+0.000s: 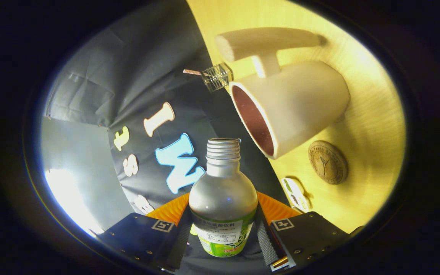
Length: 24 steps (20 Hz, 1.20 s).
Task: Take the bottle from table, then pour the juice into the cup, finally place the bottle on the coaster
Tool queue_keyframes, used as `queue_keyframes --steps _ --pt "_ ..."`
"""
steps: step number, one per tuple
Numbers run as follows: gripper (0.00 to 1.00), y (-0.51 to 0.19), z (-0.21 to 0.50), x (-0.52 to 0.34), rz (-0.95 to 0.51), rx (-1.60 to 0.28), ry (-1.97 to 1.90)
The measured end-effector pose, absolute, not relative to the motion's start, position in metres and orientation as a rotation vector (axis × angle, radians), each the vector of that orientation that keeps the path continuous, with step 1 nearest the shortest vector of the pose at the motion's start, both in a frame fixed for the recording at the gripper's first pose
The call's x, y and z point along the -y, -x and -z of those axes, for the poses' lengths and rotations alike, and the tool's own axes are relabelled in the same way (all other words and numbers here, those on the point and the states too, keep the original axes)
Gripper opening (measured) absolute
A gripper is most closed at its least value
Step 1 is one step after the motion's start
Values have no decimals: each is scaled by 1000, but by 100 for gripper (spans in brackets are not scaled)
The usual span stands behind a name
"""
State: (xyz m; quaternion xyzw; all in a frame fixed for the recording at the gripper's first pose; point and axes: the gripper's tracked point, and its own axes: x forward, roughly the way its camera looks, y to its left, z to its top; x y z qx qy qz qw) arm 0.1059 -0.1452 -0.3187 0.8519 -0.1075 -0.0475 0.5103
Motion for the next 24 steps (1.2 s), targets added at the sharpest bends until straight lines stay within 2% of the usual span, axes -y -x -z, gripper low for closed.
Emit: queue_keyframes --steps 4,11,21,24 --pt "77 -108 313 157 98 271 -2002" --pt "78 -109 302 164 96 212 -1682" --pt "78 -109 267 177 174 119 -1203" --pt "78 -110 266 179 250 30 -969"
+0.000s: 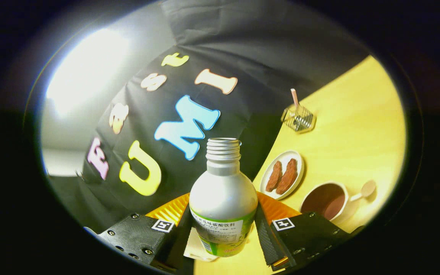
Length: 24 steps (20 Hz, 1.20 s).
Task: Take the bottle from table, then pour the juice into the cup, finally place the bottle on the coaster
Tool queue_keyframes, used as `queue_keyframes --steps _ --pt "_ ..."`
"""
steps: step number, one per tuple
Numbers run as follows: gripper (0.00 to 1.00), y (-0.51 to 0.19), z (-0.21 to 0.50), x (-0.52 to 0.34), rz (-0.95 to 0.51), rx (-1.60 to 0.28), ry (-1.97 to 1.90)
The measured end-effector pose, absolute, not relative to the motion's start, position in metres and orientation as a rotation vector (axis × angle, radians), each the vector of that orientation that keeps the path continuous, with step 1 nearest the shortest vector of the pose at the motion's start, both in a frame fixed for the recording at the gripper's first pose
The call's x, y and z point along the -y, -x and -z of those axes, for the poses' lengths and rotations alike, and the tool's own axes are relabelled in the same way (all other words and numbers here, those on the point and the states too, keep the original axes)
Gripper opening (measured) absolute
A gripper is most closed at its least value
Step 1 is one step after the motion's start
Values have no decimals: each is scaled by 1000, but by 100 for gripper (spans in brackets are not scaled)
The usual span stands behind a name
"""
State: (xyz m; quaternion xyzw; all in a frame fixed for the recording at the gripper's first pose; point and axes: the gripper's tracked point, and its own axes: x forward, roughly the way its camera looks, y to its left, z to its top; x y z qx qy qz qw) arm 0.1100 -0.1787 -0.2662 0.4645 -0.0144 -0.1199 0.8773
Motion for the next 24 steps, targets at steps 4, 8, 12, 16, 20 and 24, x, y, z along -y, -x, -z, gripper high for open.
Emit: queue_keyframes --steps 4,8,12,16,20,24 --pt "78 -106 249 183 312 -29 -640" --pt "78 -101 246 176 348 -51 -370" --pt "78 -109 247 143 277 -39 -256" --pt "78 -119 264 139 270 -65 -175" --pt "78 -129 286 137 249 -87 -194" --pt "78 -147 313 126 212 -114 -152"
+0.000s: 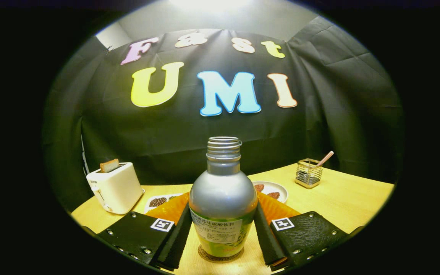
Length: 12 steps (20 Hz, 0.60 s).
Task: Take the bottle from table, then pour the juice into the cup, finally place the bottle on the coaster
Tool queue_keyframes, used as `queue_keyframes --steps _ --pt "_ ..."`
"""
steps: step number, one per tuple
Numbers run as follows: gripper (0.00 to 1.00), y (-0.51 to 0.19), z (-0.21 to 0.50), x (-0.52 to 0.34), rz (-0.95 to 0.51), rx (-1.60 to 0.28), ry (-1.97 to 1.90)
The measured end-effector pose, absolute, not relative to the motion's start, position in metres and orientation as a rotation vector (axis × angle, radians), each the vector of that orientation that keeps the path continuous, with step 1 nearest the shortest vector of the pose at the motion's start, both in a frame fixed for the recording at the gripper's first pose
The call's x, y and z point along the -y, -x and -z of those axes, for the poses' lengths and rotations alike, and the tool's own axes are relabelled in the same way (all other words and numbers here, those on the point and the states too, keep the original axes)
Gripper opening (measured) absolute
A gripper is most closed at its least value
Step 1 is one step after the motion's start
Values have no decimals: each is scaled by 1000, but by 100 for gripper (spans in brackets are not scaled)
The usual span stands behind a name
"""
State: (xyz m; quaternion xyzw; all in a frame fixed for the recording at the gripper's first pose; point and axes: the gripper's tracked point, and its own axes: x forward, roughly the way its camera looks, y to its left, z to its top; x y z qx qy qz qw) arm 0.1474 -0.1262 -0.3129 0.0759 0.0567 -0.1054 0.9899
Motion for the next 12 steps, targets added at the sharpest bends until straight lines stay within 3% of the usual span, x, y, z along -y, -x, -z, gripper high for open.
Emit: queue_keyframes --steps 12 --pt "79 -167 360 103 160 -180 -44"
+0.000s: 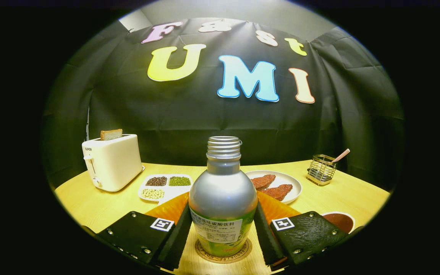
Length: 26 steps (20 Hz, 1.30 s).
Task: Take the bottle from table, then pour the juice into the cup, finally place the bottle on the coaster
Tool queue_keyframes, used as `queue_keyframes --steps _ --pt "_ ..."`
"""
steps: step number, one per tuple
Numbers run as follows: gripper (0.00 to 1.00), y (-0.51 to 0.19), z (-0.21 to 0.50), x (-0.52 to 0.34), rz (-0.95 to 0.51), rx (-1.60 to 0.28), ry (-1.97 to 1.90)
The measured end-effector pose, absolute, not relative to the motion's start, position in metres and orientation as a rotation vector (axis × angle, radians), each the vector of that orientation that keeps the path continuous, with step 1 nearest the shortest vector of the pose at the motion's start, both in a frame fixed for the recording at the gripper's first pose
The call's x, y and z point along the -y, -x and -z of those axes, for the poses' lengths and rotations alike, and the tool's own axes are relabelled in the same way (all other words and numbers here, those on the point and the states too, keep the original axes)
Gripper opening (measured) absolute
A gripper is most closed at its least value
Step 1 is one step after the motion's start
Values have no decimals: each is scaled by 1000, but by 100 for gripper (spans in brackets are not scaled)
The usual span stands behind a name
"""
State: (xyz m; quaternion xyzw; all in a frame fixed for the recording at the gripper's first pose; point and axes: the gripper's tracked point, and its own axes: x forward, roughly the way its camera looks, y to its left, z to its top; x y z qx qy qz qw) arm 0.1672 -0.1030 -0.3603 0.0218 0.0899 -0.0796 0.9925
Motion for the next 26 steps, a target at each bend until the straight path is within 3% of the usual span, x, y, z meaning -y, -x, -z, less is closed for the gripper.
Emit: queue_keyframes --steps 11,14,26 --pt "81 -164 357 98 115 -134 -88" --pt "99 -156 340 104 116 -91 -102" --pt "98 -66 191 96 63 -13 -97"
